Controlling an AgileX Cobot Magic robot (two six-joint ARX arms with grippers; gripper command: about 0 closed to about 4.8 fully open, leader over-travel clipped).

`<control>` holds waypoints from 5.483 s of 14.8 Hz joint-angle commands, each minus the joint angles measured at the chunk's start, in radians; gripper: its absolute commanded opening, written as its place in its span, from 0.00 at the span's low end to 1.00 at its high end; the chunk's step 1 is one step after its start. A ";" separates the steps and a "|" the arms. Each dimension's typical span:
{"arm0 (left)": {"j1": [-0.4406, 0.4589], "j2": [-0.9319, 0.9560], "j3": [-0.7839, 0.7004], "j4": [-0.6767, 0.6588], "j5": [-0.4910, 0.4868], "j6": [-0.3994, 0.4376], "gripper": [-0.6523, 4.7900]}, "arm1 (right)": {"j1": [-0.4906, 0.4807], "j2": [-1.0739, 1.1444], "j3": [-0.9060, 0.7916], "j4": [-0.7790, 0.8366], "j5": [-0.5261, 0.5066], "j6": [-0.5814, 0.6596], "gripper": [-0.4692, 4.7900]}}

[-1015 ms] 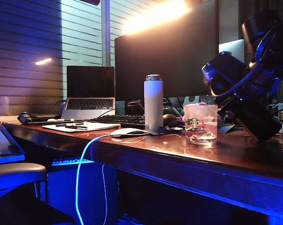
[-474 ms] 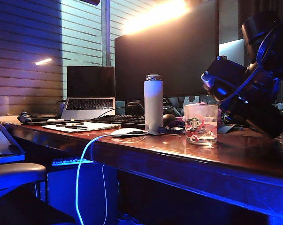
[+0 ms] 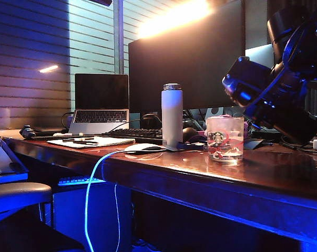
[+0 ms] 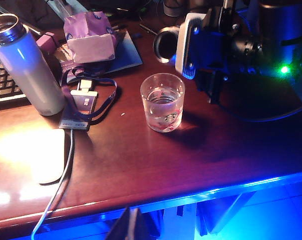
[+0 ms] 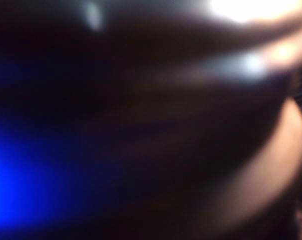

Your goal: Pick up the black thermos, pour a little water from inside into the glass cup, then place the black thermos back on the table.

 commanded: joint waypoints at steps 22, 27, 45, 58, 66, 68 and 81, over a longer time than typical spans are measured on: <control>-0.001 -0.002 0.005 0.009 0.004 -0.006 0.11 | 0.044 0.018 0.042 0.065 0.159 -0.343 0.13; -0.001 -0.002 0.005 0.009 0.004 -0.006 0.11 | 0.044 0.018 0.042 0.065 0.159 -0.372 0.13; -0.001 -0.002 0.005 0.009 0.004 -0.006 0.11 | 0.044 0.018 0.042 0.069 0.159 -0.406 0.19; -0.001 -0.003 0.005 0.009 0.004 -0.006 0.11 | 0.044 0.018 0.042 0.069 0.145 -0.410 0.19; -0.001 -0.002 0.005 0.009 0.004 -0.006 0.11 | 0.044 0.018 0.041 0.064 0.082 -0.170 0.19; -0.001 -0.002 0.005 0.009 0.004 -0.006 0.11 | 0.044 0.018 0.041 0.065 0.072 -0.071 0.19; -0.001 -0.002 0.005 0.009 0.004 -0.006 0.11 | -0.009 -0.179 -0.037 0.044 0.054 0.498 0.19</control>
